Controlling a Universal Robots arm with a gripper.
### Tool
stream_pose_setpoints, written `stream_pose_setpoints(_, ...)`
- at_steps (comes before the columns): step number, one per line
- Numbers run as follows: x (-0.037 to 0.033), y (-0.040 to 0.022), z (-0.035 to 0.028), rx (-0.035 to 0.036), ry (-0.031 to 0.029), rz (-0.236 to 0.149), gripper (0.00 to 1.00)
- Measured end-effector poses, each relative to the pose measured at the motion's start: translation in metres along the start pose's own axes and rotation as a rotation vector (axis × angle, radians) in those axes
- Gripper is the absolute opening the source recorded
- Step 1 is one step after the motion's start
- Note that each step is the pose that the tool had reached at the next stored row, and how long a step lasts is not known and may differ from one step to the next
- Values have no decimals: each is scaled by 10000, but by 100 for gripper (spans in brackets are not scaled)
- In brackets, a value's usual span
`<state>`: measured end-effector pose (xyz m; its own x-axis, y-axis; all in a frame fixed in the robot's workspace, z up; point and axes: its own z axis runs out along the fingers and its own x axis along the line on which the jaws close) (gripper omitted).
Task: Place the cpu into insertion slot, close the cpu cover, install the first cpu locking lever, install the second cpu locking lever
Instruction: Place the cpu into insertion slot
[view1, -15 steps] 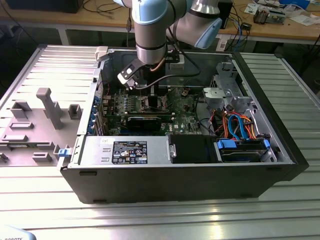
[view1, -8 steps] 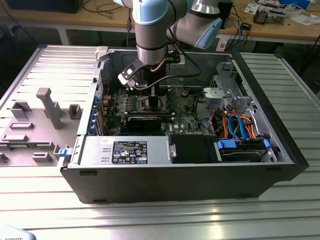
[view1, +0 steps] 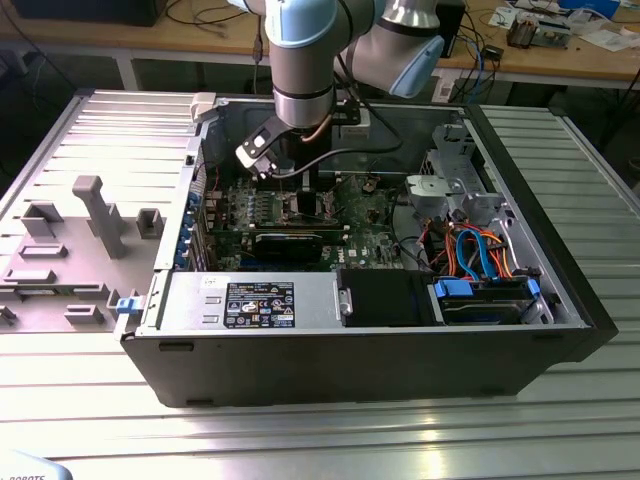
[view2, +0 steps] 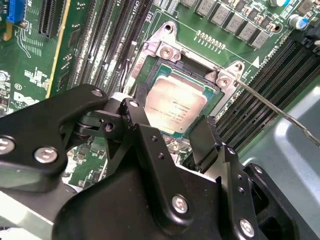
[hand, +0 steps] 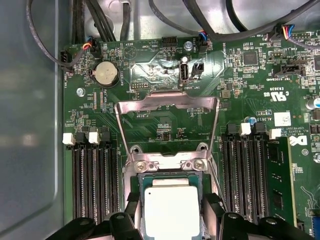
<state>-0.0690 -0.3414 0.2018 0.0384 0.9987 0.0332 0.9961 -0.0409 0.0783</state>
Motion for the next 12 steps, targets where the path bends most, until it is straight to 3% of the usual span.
stream_pose_setpoints(3, 2, 4, -43, 51, -3, 1, 61)
stream_pose_setpoints(8, 5, 17, -131, 203, -10, 5, 59)
stream_pose_setpoints(11, 6, 25, -159, 301, -14, 9, 41)
stream_pose_setpoints(12, 6, 28, -171, 333, -16, 10, 41)
